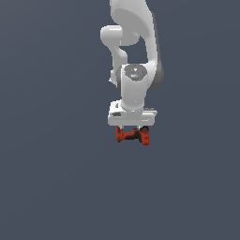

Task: Pick up the object and move it to a goal position.

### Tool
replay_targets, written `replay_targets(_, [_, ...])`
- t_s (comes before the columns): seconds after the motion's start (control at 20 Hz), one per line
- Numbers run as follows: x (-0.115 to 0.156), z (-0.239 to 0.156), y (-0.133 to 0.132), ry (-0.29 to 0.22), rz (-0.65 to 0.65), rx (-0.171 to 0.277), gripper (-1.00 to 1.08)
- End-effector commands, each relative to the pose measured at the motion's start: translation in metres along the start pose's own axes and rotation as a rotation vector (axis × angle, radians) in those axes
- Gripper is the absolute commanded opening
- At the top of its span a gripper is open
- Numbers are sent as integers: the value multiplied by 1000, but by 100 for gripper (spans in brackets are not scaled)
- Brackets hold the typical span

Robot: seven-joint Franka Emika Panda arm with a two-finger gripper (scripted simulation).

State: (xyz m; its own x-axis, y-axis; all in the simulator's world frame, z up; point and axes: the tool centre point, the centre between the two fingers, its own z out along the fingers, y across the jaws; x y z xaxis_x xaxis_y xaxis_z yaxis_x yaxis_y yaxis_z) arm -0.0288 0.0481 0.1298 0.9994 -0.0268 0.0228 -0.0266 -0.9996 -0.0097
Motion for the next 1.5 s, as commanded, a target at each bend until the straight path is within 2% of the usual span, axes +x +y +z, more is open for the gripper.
replay_targets(0.0, [-15,13,-16,5,-9,8,68])
replay_targets(0.35, [-64,47,-57,19,-33,31,68])
replay_targets(0.7, [-98,64,-78,27,-46,44,68])
replay_targets(0.95, [-109,69,-84,29,-50,47,68])
replay_targets(1.45, [-109,83,-84,28,-51,47,68])
